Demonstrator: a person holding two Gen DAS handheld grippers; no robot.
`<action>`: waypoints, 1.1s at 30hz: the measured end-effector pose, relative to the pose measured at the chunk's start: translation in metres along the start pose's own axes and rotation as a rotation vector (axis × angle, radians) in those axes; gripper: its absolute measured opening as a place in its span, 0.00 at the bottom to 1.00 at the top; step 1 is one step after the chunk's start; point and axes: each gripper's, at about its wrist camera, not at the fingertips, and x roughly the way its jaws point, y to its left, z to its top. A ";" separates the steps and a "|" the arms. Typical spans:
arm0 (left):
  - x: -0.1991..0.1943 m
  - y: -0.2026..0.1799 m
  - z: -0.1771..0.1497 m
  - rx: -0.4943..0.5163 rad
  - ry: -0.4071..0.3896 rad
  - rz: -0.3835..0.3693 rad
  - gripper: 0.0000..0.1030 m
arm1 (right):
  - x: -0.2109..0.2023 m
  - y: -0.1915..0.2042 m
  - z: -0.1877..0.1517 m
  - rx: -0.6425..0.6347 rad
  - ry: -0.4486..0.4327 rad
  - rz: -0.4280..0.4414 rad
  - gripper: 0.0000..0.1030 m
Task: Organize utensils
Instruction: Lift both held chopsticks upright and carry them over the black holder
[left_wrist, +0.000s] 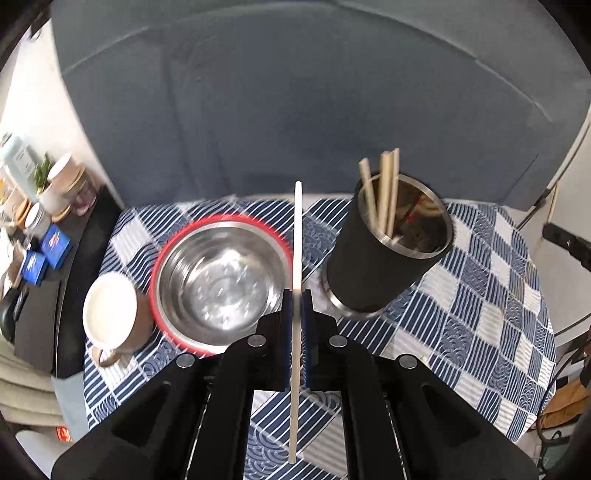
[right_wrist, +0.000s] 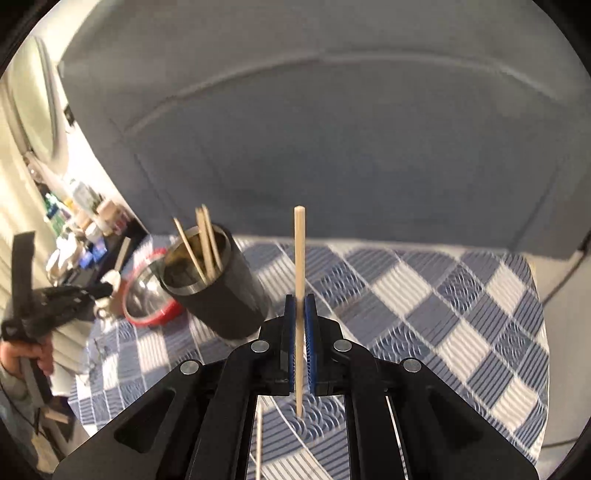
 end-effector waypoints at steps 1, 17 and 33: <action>-0.001 -0.003 0.004 0.004 -0.006 -0.006 0.05 | -0.001 0.005 0.007 -0.010 -0.010 0.005 0.05; -0.018 -0.041 0.088 0.009 -0.175 -0.125 0.05 | 0.012 0.066 0.086 -0.135 -0.081 0.091 0.05; 0.026 -0.053 0.109 -0.020 -0.309 -0.212 0.05 | 0.035 0.085 0.114 -0.189 -0.075 0.144 0.05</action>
